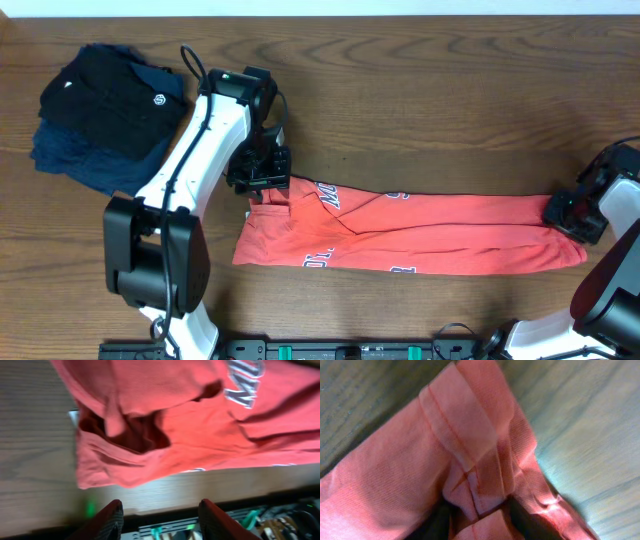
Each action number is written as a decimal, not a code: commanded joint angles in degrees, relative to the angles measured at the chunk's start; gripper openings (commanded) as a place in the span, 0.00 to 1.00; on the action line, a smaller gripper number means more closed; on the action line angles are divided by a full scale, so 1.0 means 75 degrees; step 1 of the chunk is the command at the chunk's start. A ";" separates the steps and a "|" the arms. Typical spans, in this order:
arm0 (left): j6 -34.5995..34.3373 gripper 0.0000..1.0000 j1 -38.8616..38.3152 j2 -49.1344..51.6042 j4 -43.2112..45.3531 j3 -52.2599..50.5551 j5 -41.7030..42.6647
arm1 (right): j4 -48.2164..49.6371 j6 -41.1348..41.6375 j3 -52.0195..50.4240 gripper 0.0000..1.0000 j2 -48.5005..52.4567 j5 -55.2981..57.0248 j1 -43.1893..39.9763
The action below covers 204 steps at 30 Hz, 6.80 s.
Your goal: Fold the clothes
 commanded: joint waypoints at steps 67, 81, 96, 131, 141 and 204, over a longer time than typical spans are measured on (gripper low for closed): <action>-0.1711 0.43 0.0329 -0.0245 0.7303 -0.3311 -0.0286 | 0.1259 -0.0102 0.2002 0.43 0.0828 -0.0149 0.0393; -0.2151 0.87 0.0510 -0.2436 0.6196 -0.3299 0.0079 | -0.0769 -0.1507 0.2186 0.67 0.0831 -0.1693 0.0076; -0.2011 0.89 0.0516 -0.3448 0.5622 -0.3314 0.0061 | 0.0557 -0.1647 0.1090 0.64 0.0831 -0.1725 0.0061; -0.2011 0.89 0.0516 -0.3450 0.5103 -0.3314 0.0064 | 0.0414 -0.1352 0.1352 0.75 0.0376 -0.1370 0.0044; -0.2011 0.89 0.0516 -0.3450 0.5112 -0.3314 0.0061 | 0.1107 -0.1387 0.1361 0.81 0.0411 -0.1384 0.0061; -0.2008 0.89 0.0516 -0.3450 0.4902 -0.3314 0.0061 | -0.1209 -0.0370 0.2221 0.01 -0.0297 -0.0944 0.5560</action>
